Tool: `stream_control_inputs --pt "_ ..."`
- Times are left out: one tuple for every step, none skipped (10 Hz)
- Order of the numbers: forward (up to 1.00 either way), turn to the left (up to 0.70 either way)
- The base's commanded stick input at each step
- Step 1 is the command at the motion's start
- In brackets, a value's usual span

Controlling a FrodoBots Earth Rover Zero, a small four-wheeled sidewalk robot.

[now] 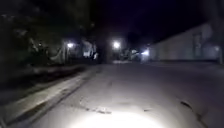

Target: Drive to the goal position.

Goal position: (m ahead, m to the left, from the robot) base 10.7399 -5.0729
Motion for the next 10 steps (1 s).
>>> stream_control_inputs --pt "1.00 0.00" --pt "1.00 0.00" --pt "1.00 -0.40" --pt "1.00 -0.40" --pt "1.00 -0.40" --pt "1.00 -0.40" --pt "1.00 -0.40" --pt "1.00 -0.12" --pt "1.00 0.00" --pt "1.00 0.00"
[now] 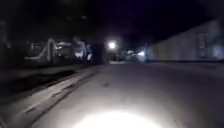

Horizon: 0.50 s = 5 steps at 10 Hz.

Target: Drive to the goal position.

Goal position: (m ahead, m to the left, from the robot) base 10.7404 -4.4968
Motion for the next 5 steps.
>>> stream_control_inputs --pt "1.00 0.00" --pt "1.00 0.00" --pt "1.00 0.00" --pt "1.00 0.00" --pt "1.00 0.00"
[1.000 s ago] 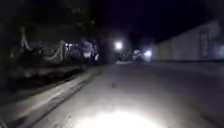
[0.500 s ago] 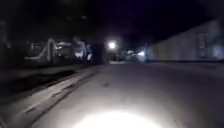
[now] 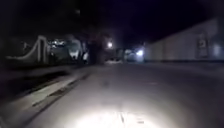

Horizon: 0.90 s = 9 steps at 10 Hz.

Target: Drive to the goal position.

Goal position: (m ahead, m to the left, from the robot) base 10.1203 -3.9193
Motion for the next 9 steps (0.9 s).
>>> stream_control_inputs --pt "1.00 0.00" --pt "1.00 0.00" --pt "1.00 0.00" --pt "1.00 0.00" --pt "1.00 0.00" --pt "1.00 0.00" --pt "1.00 -0.10" --pt "1.00 -0.25" --pt "1.00 -0.37"
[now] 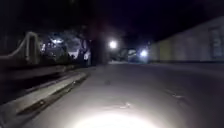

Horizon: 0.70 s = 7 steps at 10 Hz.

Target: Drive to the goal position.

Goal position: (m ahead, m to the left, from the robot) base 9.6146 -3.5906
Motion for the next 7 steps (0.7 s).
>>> stream_control_inputs --pt "1.00 -0.26" --pt "1.00 -0.06" --pt "1.00 0.00" --pt "1.00 0.00" --pt "1.00 0.00" --pt "1.00 0.00" --pt "1.00 0.00"
